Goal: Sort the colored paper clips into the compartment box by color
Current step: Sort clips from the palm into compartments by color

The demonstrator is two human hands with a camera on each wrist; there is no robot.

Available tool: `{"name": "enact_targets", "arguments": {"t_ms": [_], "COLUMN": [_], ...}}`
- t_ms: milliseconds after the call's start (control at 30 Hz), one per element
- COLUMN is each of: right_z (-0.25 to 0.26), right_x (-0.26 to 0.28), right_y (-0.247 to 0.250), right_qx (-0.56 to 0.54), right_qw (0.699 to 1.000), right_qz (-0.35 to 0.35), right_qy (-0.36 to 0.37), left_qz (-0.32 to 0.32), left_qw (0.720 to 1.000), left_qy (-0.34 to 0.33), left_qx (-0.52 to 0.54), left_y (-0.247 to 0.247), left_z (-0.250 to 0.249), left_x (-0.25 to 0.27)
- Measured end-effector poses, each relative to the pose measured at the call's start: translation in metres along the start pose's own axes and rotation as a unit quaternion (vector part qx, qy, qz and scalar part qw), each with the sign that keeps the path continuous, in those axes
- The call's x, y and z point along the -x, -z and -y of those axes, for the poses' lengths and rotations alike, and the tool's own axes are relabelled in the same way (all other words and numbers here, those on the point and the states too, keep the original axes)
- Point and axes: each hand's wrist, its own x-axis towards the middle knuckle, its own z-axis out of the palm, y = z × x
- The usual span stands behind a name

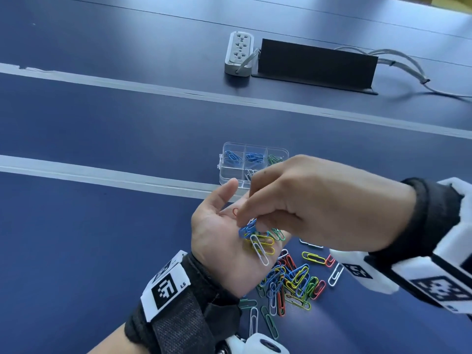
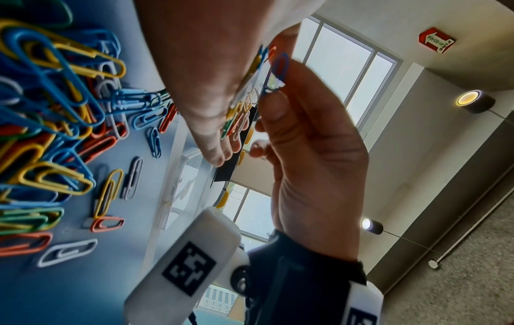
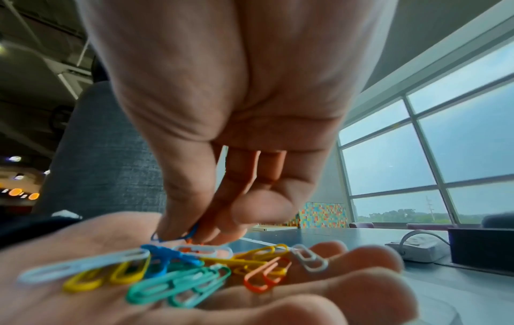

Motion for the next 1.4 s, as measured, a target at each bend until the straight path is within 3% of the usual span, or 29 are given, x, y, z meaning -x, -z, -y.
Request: {"name": "enact_targets", "arguments": {"t_ms": [67,100,167,200,300,467,733,833,967,1067,1167,1233,1333,1400], "right_z": [0.001,0.002,0.002,0.002,0.000,-0.001,0.001,0.001,-0.002,-0.005,-0.003,-0.001,0.001,0.003], "right_x": [-0.002,-0.002,-0.002,-0.003,-0.004,-0.006,-0.006,-0.005,-0.008,-0.007,-0.008,-0.008,-0.009,-0.009], "right_y": [-0.001,-0.002,-0.003,-0.004,-0.006,-0.008,-0.007,-0.009,-0.008,-0.003,-0.002,-0.004,-0.005,-0.006], "right_qx": [0.010,0.010,0.015,0.016,0.011,-0.018,0.023,0.008,-0.026,-0.032,-0.019,0.017,0.051,0.054], "right_qw": [1.000,0.999,0.999,0.999,0.999,0.999,0.998,0.999,0.998,0.998,0.999,0.998,0.997,0.997], "right_qz": [0.024,0.033,0.041,0.038,0.018,-0.002,0.019,0.011,-0.011,-0.031,-0.001,0.034,0.041,0.036], "right_qy": [0.000,-0.002,-0.009,-0.014,-0.028,-0.047,-0.053,-0.045,-0.048,-0.051,-0.042,-0.040,-0.035,-0.037], "left_qz": [-0.014,0.014,-0.035,-0.068,-0.042,-0.071,0.014,-0.079,-0.041,0.029,0.007,0.096,0.049,0.056], "left_qw": [1.000,1.000,0.999,0.997,0.999,0.997,0.999,0.995,0.999,1.000,1.000,0.995,0.998,0.998], "left_qy": [0.010,0.027,0.022,0.003,-0.021,-0.019,0.031,-0.001,-0.017,-0.001,0.011,0.032,0.031,0.027], "left_qx": [-0.021,-0.007,-0.014,-0.029,-0.008,-0.033,-0.003,-0.061,-0.020,0.003,-0.028,0.011,-0.033,-0.024], "left_y": [0.004,0.006,-0.001,0.003,-0.002,-0.002,0.007,0.005,0.006,0.001,0.002,0.008,0.012,0.008], "left_z": [-0.001,-0.003,-0.002,-0.001,0.000,-0.003,-0.007,-0.004,-0.005,-0.005,-0.004,-0.005,-0.009,-0.008], "left_x": [-0.002,-0.002,0.000,0.000,0.003,0.003,0.002,-0.001,-0.001,0.002,0.000,-0.002,-0.002,0.001]}}
